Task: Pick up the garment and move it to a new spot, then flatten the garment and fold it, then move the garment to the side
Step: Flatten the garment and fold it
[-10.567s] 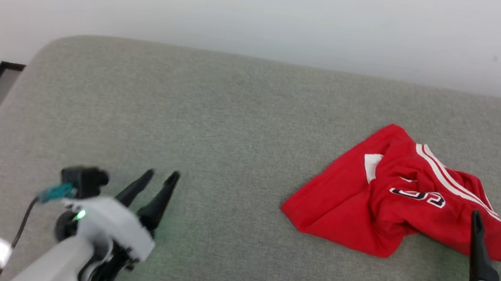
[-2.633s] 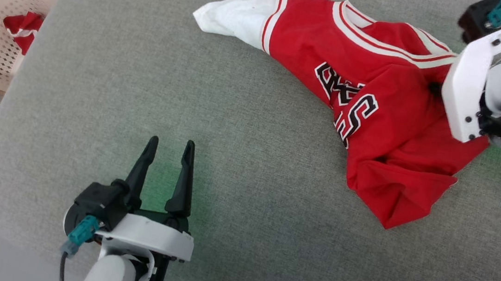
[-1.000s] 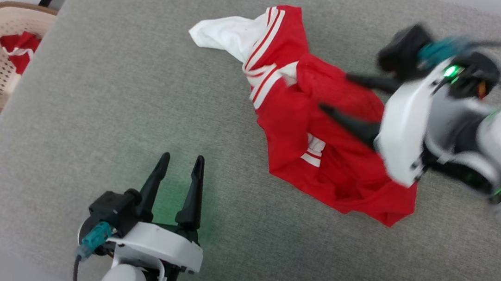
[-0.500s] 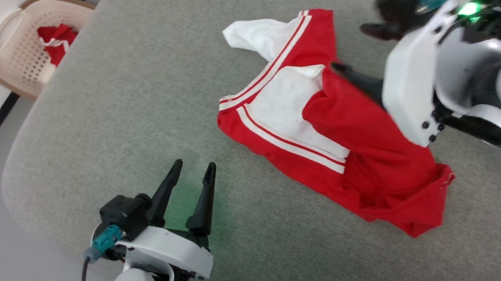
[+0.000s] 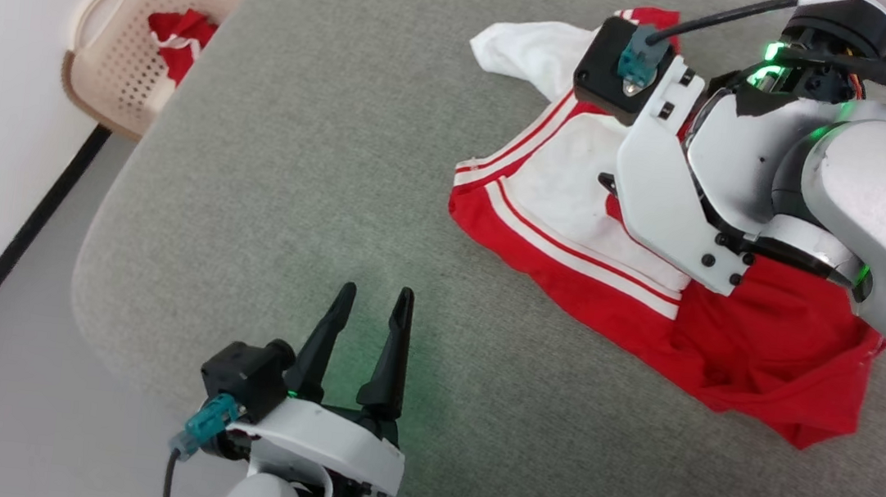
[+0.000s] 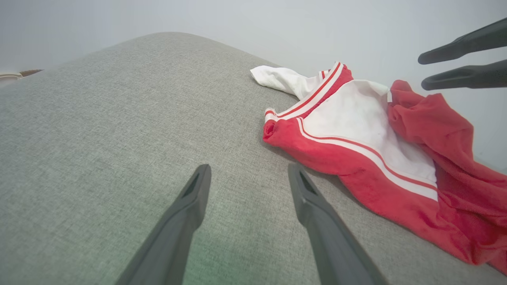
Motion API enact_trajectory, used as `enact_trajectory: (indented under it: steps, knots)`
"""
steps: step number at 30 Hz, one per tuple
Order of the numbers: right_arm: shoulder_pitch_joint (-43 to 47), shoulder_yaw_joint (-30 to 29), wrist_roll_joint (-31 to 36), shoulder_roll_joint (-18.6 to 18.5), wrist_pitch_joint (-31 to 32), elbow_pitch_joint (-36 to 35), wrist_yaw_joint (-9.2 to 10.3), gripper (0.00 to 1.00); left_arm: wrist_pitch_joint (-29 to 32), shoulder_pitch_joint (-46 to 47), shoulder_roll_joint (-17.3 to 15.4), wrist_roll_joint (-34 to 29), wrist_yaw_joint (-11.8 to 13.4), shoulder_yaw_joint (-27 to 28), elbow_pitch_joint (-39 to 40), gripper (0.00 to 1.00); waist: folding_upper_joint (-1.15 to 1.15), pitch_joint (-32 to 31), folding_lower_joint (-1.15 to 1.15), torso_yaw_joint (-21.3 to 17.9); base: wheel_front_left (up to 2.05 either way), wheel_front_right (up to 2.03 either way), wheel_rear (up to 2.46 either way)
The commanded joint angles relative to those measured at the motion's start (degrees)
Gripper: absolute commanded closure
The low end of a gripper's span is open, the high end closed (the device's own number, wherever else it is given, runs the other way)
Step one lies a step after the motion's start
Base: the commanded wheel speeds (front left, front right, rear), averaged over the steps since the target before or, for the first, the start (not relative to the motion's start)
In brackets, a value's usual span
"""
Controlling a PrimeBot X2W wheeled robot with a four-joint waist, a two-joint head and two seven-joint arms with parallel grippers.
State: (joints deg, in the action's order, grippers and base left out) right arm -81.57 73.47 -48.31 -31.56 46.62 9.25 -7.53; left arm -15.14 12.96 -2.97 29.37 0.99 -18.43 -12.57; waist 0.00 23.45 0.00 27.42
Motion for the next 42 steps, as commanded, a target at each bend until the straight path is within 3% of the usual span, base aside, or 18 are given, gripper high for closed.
enact_trajectory:
  steps: [1,13,25,26,27,28,29,35,42]
  knots:
    - [0.7,0.0,0.6,0.0,1.1,0.0,0.08,0.0,0.0,0.7,0.1,0.7,0.3,-0.5,0.1,0.0,0.0,0.9,0.0,1.3,0.0,0.0,0.0]
    - [-2.3,0.0,2.7,-0.2,2.6,4.2,0.08,0.0,0.0,2.2,0.1,4.1,0.1,-3.2,1.7,0.0,0.0,6.1,0.0,3.6,0.0,0.0,0.0]
    - [-1.3,0.0,4.1,1.3,4.4,3.7,0.08,0.0,0.0,3.5,0.1,5.6,0.4,-4.0,1.6,0.0,0.0,7.5,0.0,3.8,0.0,0.0,0.0]
    - [-1.3,0.0,4.3,1.4,4.6,3.8,0.08,0.06,0.0,3.6,0.1,5.7,0.4,-4.2,1.7,0.0,0.0,7.5,0.0,3.9,0.0,0.0,0.0]
    - [-1.3,0.0,4.5,1.5,4.8,3.8,0.08,0.41,0.0,3.5,0.1,5.9,0.4,-4.3,1.8,0.0,0.0,7.7,0.0,4.0,0.0,0.0,0.0]
    - [-1.5,0.0,4.6,1.6,5.0,3.9,0.08,0.59,0.0,3.5,0.1,6.0,0.3,-4.4,1.8,0.0,0.0,7.8,0.0,4.0,0.0,0.0,0.0]
    - [-1.6,0.0,4.5,1.5,5.2,4.2,0.08,0.98,0.0,3.5,0.1,6.2,0.2,-4.4,1.9,0.0,0.0,8.0,0.0,4.1,0.0,0.0,0.0]
    - [-2.2,0.0,4.3,1.4,4.0,5.1,0.08,1.0,0.0,3.3,0.1,6.7,-0.3,-4.5,1.8,0.0,0.0,8.4,0.0,4.1,0.0,0.0,0.0]
    - [-3.3,0.0,0.9,-0.2,-4.9,6.0,0.08,1.0,0.0,2.9,0.1,4.9,-0.1,-2.3,1.4,0.0,0.0,6.2,0.0,1.8,0.0,0.0,0.0]
